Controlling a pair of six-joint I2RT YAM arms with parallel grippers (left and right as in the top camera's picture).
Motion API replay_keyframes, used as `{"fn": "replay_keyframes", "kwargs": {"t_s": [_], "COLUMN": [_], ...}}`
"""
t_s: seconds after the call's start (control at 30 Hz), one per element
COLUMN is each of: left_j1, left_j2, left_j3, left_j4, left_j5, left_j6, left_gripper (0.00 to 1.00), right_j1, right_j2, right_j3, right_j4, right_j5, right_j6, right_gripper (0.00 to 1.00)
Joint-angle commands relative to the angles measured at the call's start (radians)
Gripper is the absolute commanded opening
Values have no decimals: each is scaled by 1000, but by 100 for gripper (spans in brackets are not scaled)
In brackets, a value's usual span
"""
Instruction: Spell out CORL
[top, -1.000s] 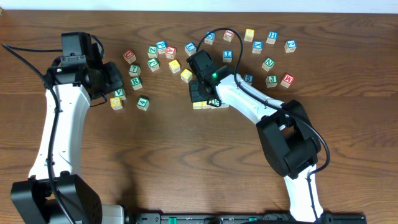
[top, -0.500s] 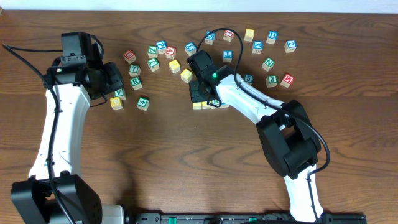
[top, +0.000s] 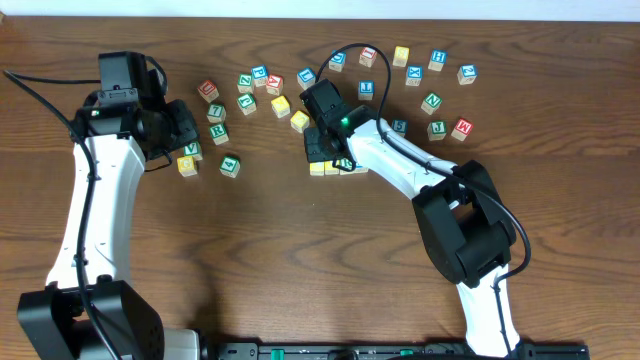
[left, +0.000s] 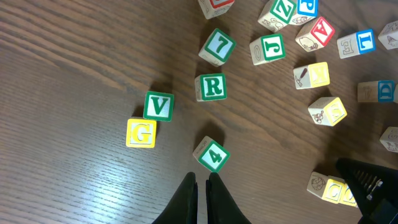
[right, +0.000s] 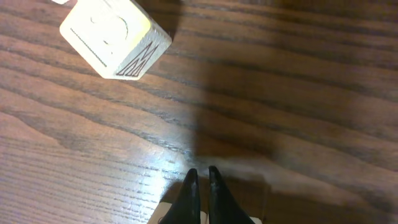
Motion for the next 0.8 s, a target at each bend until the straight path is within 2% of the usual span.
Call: {"fn": "replay_keyframes", "kwargs": {"t_s": [0.0, 0.77], "left_j1": [3, 3], "left_j2": [5, 5], "left_j3": [-9, -9], "left_j4": [-3, -3], "left_j5": [-6, -6], "left_j6": [18, 18], "left_gripper": [7, 8], "right_j1": [11, -1], "right_j2": [4, 4], "right_j3": [10, 10], "right_j4": [-2, -43], "right_j5": [30, 30], "right_j6": [21, 36], "right_gripper": [1, 1]}}
